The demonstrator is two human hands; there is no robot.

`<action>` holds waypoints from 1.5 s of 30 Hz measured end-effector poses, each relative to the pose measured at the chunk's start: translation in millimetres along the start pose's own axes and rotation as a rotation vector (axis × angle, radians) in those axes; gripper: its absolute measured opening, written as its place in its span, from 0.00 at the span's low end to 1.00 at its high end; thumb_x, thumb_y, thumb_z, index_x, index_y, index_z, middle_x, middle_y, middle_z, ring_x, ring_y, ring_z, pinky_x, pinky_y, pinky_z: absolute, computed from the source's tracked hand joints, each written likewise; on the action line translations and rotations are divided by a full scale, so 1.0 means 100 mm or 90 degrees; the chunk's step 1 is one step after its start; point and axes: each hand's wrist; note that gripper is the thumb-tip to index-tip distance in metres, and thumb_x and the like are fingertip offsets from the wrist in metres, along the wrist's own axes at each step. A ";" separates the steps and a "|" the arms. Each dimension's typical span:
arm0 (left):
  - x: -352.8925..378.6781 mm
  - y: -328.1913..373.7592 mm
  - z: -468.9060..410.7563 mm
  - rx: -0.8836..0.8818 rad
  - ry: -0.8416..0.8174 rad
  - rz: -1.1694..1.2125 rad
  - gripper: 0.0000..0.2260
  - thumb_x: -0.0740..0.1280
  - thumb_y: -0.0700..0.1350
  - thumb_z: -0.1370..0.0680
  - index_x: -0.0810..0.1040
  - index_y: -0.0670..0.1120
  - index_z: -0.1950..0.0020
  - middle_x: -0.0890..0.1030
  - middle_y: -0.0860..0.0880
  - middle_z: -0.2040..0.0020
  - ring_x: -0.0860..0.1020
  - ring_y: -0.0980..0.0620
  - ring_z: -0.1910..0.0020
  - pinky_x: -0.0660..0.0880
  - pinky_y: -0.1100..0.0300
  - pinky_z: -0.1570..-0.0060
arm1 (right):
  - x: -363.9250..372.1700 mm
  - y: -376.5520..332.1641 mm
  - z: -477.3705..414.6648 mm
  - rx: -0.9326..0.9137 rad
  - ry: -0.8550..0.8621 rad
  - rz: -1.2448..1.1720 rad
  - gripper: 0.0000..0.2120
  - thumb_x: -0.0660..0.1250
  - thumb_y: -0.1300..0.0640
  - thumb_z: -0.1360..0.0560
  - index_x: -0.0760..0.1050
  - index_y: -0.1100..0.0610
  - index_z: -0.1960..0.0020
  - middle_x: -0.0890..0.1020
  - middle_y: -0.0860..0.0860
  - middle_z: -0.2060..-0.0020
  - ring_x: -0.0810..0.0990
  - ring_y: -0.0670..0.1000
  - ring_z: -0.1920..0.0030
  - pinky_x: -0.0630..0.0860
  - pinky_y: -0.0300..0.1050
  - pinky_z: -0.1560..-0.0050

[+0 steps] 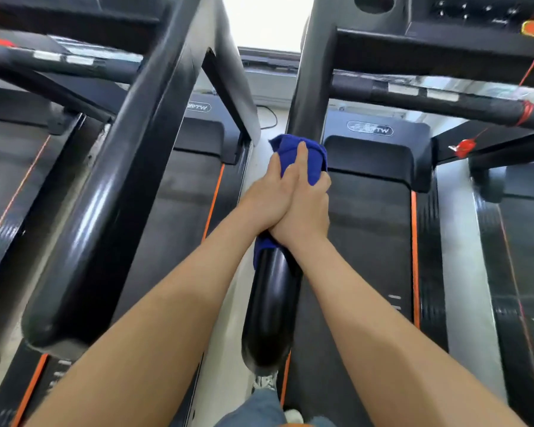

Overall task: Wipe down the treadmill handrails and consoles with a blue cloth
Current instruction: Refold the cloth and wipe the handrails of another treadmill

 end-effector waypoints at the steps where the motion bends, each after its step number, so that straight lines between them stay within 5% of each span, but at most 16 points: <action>1: 0.00 0.03 -0.08 0.004 0.010 0.012 0.23 0.51 0.58 0.20 0.59 0.57 0.25 0.75 0.47 0.34 0.74 0.46 0.39 0.69 0.50 0.39 | -0.01 -0.02 -0.09 -0.002 0.002 0.002 0.52 0.72 0.48 0.32 0.36 0.37 0.25 0.57 0.60 0.29 0.71 0.62 0.37 0.74 0.60 0.42; 4: -0.04 0.14 -0.22 0.004 0.041 0.052 0.21 0.52 0.59 0.22 0.67 0.59 0.30 0.77 0.49 0.37 0.75 0.48 0.40 0.70 0.53 0.42 | -0.05 -0.07 -0.32 -0.015 0.002 0.026 0.52 0.73 0.49 0.32 0.37 0.39 0.24 0.57 0.62 0.29 0.71 0.64 0.37 0.74 0.61 0.41; 6: -0.05 0.18 -0.27 -0.009 0.065 0.084 0.17 0.53 0.59 0.23 0.75 0.55 0.42 0.80 0.51 0.45 0.76 0.49 0.44 0.69 0.54 0.48 | -0.07 -0.10 -0.42 -0.025 -0.002 0.046 0.51 0.72 0.49 0.31 0.37 0.40 0.24 0.57 0.63 0.30 0.71 0.65 0.37 0.74 0.62 0.41; 9: -0.02 0.22 -0.21 -0.041 0.112 0.135 0.15 0.52 0.55 0.19 0.72 0.51 0.59 0.79 0.50 0.54 0.74 0.48 0.52 0.67 0.55 0.55 | -0.09 -0.13 -0.50 -0.035 -0.009 0.051 0.46 0.68 0.47 0.27 0.37 0.42 0.23 0.56 0.65 0.29 0.67 0.66 0.34 0.71 0.62 0.38; 12: 0.10 0.12 0.04 -0.048 0.162 0.118 0.21 0.49 0.56 0.18 0.76 0.46 0.41 0.77 0.43 0.38 0.74 0.45 0.40 0.68 0.54 0.44 | -0.13 -0.10 -0.45 -0.061 -0.017 0.007 0.39 0.61 0.44 0.22 0.39 0.44 0.22 0.50 0.66 0.26 0.61 0.66 0.29 0.66 0.62 0.34; 15: 0.25 -0.02 0.45 -0.010 0.203 0.005 0.31 0.45 0.61 0.22 0.56 0.48 0.22 0.63 0.47 0.24 0.65 0.46 0.27 0.62 0.53 0.33 | -0.19 0.02 -0.19 -0.114 -0.054 -0.005 0.36 0.59 0.47 0.21 0.41 0.45 0.21 0.43 0.65 0.24 0.54 0.65 0.25 0.62 0.58 0.32; 20: 0.51 -0.24 1.18 -0.049 0.216 -0.028 0.27 0.49 0.59 0.18 0.45 0.56 0.21 0.74 0.56 0.35 0.71 0.51 0.35 0.62 0.60 0.48 | -0.17 0.32 0.52 -0.164 -0.124 -0.066 0.38 0.60 0.55 0.21 0.39 0.48 0.21 0.40 0.67 0.25 0.50 0.64 0.24 0.59 0.51 0.30; 24: 0.73 -0.51 1.78 -0.064 0.254 -0.023 0.29 0.51 0.64 0.20 0.44 0.63 0.23 0.61 0.62 0.24 0.62 0.61 0.28 0.61 0.60 0.32 | -0.14 0.59 1.10 -0.198 -0.204 -0.139 0.42 0.62 0.47 0.22 0.34 0.48 0.22 0.37 0.65 0.25 0.47 0.62 0.23 0.58 0.51 0.29; 28: 0.93 -0.60 2.17 -0.096 0.295 0.027 0.31 0.52 0.67 0.24 0.46 0.63 0.23 0.59 0.63 0.24 0.60 0.70 0.33 0.58 0.83 0.45 | -0.17 0.79 1.45 -0.216 -0.302 -0.198 0.46 0.63 0.42 0.23 0.27 0.41 0.25 0.30 0.57 0.25 0.44 0.60 0.22 0.59 0.51 0.29; 31: 0.98 -0.76 2.32 -0.092 0.300 0.115 0.26 0.54 0.68 0.24 0.53 0.67 0.27 0.66 0.64 0.28 0.64 0.67 0.31 0.63 0.68 0.32 | -0.23 0.96 1.59 -0.197 -0.372 -0.307 0.47 0.68 0.49 0.24 0.33 0.34 0.26 0.35 0.49 0.23 0.46 0.50 0.23 0.56 0.41 0.31; 34: 0.96 -0.90 2.34 -0.095 0.319 0.168 0.22 0.57 0.65 0.25 0.64 0.66 0.31 0.71 0.61 0.33 0.70 0.61 0.34 0.70 0.49 0.33 | -0.31 1.05 1.55 0.000 -0.333 -0.555 0.38 0.68 0.57 0.25 0.50 0.31 0.28 0.56 0.43 0.24 0.61 0.44 0.27 0.65 0.50 0.29; 39: 1.09 -0.79 2.00 -0.058 0.426 -0.011 0.43 0.78 0.54 0.36 0.56 0.60 0.27 0.63 0.58 0.33 0.72 0.58 0.38 0.78 0.56 0.48 | -0.14 0.64 1.12 0.023 -0.239 -0.418 0.44 0.68 0.43 0.27 0.42 0.43 0.22 0.57 0.44 0.24 0.58 0.48 0.25 0.57 0.54 0.25; 42: 1.05 -0.90 1.86 0.040 0.438 -0.077 0.45 0.80 0.47 0.36 0.58 0.56 0.25 0.67 0.54 0.31 0.74 0.55 0.38 0.80 0.54 0.51 | 0.00 0.43 1.03 0.032 -0.165 -0.369 0.50 0.71 0.45 0.29 0.39 0.50 0.22 0.58 0.48 0.26 0.56 0.49 0.26 0.55 0.45 0.27; 45: 0.92 -0.90 1.82 0.094 0.425 -0.145 0.42 0.76 0.55 0.34 0.59 0.52 0.24 0.71 0.50 0.32 0.76 0.54 0.38 0.80 0.55 0.50 | -0.01 0.34 0.88 0.025 -0.104 -0.341 0.51 0.73 0.48 0.30 0.40 0.51 0.21 0.56 0.46 0.25 0.56 0.47 0.26 0.55 0.47 0.30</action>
Point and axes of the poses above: each hand's wrist, its own z-axis away from the middle knuckle, its own x-axis out of the palm, y = z × x
